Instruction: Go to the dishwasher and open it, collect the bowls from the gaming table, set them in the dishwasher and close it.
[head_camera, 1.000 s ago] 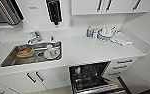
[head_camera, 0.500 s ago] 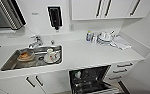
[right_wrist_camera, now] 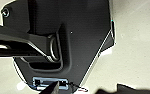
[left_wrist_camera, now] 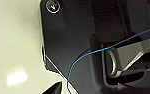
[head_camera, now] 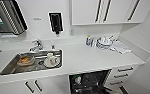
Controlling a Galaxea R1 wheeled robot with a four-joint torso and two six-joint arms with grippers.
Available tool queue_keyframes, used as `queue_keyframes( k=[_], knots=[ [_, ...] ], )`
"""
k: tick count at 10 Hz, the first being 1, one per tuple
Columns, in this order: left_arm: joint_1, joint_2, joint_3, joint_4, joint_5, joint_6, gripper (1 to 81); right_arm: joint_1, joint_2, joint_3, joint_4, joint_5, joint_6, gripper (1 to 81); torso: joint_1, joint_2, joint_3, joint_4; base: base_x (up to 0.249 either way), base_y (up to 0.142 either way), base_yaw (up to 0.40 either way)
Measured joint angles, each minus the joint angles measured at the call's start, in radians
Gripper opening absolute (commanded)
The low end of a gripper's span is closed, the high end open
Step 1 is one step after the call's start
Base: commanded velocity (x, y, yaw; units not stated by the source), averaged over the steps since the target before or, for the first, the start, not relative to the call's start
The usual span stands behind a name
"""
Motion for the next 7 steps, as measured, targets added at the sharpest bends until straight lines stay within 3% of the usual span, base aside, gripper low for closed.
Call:
queue_keyframes(
  k=[3, 5, 7],
  knots=[
    [0.003, 0.000, 0.000, 0.000, 0.000, 0.000, 81.1, -0.003, 0.009, -0.032, -0.006, 0.000, 0.000, 81.1, 0.058, -0.097, -0.013, 0.000, 0.000, 0.000, 0.000],
    [0.008, 0.000, 0.000, 0.000, 0.002, 0.000, 81.1, -0.006, 0.036, -0.043, -0.010, -0.001, 0.000, 81.1, 0.092, -0.154, -0.066, 0.000, 0.000, 0.000, 0.000],
    [0.005, 0.003, 0.001, 0.000, 0.000, 0.000, 81.1, 0.007, 0.053, -0.056, -0.013, -0.001, -0.015, 81.1, 0.124, -0.206, -0.084, 0.000, 0.000, 0.000, 0.000]
  ],
)
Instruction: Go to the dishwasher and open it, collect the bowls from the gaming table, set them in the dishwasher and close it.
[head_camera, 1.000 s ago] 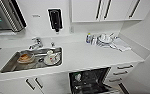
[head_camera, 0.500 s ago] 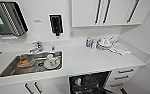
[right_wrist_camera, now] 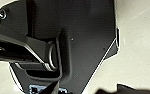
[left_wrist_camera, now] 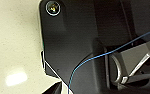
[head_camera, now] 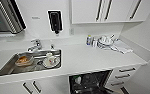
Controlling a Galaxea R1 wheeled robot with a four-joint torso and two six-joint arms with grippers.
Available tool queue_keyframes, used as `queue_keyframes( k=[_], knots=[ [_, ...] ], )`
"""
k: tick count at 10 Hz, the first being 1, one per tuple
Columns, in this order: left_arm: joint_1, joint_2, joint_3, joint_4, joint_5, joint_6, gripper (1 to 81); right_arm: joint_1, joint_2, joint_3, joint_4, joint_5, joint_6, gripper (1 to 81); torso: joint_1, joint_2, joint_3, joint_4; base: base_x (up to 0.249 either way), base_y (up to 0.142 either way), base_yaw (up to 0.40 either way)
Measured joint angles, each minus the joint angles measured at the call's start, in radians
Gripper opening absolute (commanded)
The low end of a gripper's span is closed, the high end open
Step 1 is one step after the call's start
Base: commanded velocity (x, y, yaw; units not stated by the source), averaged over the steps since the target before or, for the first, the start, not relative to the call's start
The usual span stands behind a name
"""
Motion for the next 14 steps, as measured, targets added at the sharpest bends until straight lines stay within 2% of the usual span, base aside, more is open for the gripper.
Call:
queue_keyframes(
  k=[4, 5, 7, 10, 13, 14],
  knots=[
    [0.004, 0.000, 0.001, 0.000, 0.001, 0.000, 81.1, 0.016, 0.021, -0.013, -0.001, -0.015, -0.005, 81.1, 0.084, -0.136, -0.008, 0.000, 0.000, 0.000, 0.000],
    [0.003, 0.000, 0.001, 0.000, 0.001, 0.000, 81.1, 0.013, 0.018, -0.020, -0.001, -0.013, -0.005, 81.1, 0.101, -0.161, -0.021, 0.000, 0.000, 0.000, 0.000],
    [0.003, 0.000, 0.001, 0.000, 0.001, 0.000, 81.1, 0.010, 0.011, -0.026, -0.001, -0.016, -0.005, 81.1, 0.135, -0.219, -0.075, 0.000, 0.000, 0.000, 0.000],
    [0.005, 0.000, 0.001, 0.000, 0.003, 0.000, 81.1, 0.031, 0.030, -0.030, -0.001, -0.009, -0.003, 81.1, 0.188, -0.305, -0.097, 0.000, 0.000, 0.000, 0.000],
    [0.006, 0.000, 0.001, 0.000, 0.004, 0.000, 81.1, 0.129, 0.074, -0.040, 0.012, -0.007, 0.017, 81.1, 0.206, -0.340, -0.099, 0.000, 0.000, 0.000, 0.000],
    [0.006, 0.000, 0.001, 0.000, 0.005, 0.000, 81.1, 0.165, 0.082, -0.040, 0.039, -0.007, 0.025, 81.1, 0.206, -0.339, -0.099, 0.000, 0.000, 0.000, 0.000]
  ],
)
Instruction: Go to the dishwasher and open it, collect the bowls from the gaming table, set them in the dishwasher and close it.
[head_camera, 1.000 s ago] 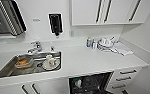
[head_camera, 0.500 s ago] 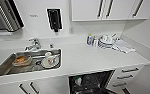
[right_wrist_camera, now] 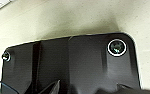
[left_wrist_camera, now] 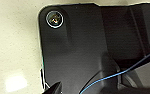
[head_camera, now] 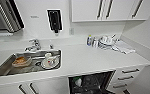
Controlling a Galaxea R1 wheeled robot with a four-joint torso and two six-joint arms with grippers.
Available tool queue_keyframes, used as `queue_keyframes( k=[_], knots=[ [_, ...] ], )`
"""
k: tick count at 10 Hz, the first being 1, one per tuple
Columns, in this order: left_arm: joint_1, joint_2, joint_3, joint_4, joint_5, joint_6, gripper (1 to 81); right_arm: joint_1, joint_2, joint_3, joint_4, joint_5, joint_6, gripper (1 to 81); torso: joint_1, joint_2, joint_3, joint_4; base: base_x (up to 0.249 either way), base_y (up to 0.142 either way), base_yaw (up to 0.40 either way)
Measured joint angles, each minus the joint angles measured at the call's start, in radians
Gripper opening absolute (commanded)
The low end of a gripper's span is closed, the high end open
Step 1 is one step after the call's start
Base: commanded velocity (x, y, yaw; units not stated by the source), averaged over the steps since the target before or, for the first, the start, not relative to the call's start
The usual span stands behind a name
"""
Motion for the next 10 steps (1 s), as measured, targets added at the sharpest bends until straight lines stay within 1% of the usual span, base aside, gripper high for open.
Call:
queue_keyframes(
  k=[2, 5, 6, 7, 8, 10],
  knots=[
    [0.000, 0.001, 0.000, 0.000, 0.000, 0.000, 81.1, 0.073, 0.011, -0.001, 0.084, -0.005, 0.016, 81.1, 0.001, 0.000, -0.001, 0.000, 0.000, 0.000, 0.000],
    [0.000, 0.006, 0.000, 0.000, 0.001, 0.000, 81.1, 0.181, 0.008, -0.005, 0.242, -0.006, 0.024, 81.1, 0.001, 0.000, -0.001, 0.000, 0.000, 0.000, 0.000],
    [0.000, 0.006, 0.000, 0.000, 0.001, 0.000, 81.1, 0.208, 0.001, -0.004, 0.290, 0.002, 0.024, 81.1, 0.001, 0.000, -0.002, 0.000, 0.000, 0.000, 0.000],
    [0.001, 0.006, 0.000, 0.000, 0.004, 0.000, 81.1, 0.231, -0.020, 0.004, 0.334, -0.010, 0.016, 81.1, 0.001, 0.000, -0.002, 0.000, 0.000, 0.000, 0.000],
    [0.003, 0.006, 0.000, 0.000, 0.004, 0.000, 81.1, 0.241, -0.045, 0.019, 0.375, -0.004, 0.016, 81.1, 0.001, 0.000, -0.002, 0.000, 0.000, 0.000, 0.000],
    [0.006, 0.006, 0.000, 0.000, 0.005, 0.000, 81.1, 0.273, -0.055, 0.045, 0.422, 0.013, 0.023, 81.1, 0.001, 0.000, -0.002, 0.000, 0.000, 0.000, 0.000]
  ],
)
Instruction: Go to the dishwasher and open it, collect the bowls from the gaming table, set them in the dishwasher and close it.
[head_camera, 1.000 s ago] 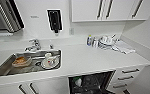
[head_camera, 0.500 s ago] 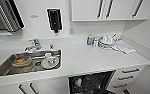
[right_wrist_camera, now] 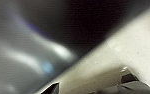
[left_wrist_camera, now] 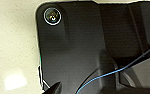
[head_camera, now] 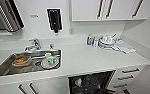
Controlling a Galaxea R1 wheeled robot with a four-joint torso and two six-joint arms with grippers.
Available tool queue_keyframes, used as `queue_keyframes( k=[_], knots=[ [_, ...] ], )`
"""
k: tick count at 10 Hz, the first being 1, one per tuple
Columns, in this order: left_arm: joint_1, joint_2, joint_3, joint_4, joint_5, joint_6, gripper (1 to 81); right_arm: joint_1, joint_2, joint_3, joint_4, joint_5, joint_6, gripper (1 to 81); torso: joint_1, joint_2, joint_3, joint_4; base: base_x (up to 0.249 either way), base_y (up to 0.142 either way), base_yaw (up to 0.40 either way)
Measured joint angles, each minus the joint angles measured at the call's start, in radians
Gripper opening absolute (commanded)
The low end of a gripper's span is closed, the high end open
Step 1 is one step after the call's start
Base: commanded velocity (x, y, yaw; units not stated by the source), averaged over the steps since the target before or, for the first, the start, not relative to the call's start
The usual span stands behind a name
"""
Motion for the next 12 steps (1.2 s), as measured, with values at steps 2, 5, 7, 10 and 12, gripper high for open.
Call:
queue_keyframes(
  k=[2, 5, 7, 10, 12],
  knots=[
    [-0.001, 0.000, 0.000, 0.000, 0.000, 0.000, 81.1, 0.050, -0.030, 0.074, 0.014, 0.042, -0.012, 81.1, 0.000, 0.000, 0.000, 0.000, 0.000, 0.000, 0.000],
    [0.000, 0.011, 0.000, 0.000, 0.000, 0.000, 81.1, 0.141, -0.089, 0.243, 0.070, 0.047, 0.007, 81.1, 0.000, 0.000, 0.000, 0.000, 0.000, 0.000, 0.000],
    [0.000, 0.011, -0.001, 0.000, 0.000, 0.000, 81.1, 0.154, -0.136, 0.316, 0.082, 0.050, 0.007, 81.1, 0.000, 0.000, 0.000, 0.000, 0.000, 0.000, 0.000],
    [0.000, 0.011, -0.002, 0.000, -0.001, 0.000, 81.1, 0.079, -0.159, 0.302, 0.081, 0.046, -0.007, 81.1, 0.000, 0.000, 0.000, 0.000, 0.000, 0.000, 0.000],
    [0.000, 0.011, -0.002, 0.001, -0.003, 0.001, 81.1, -0.023, -0.143, 0.251, 0.016, 0.025, -0.026, 81.1, 0.001, 0.000, 0.000, 0.000, 0.000, 0.000, 0.000]
  ],
)
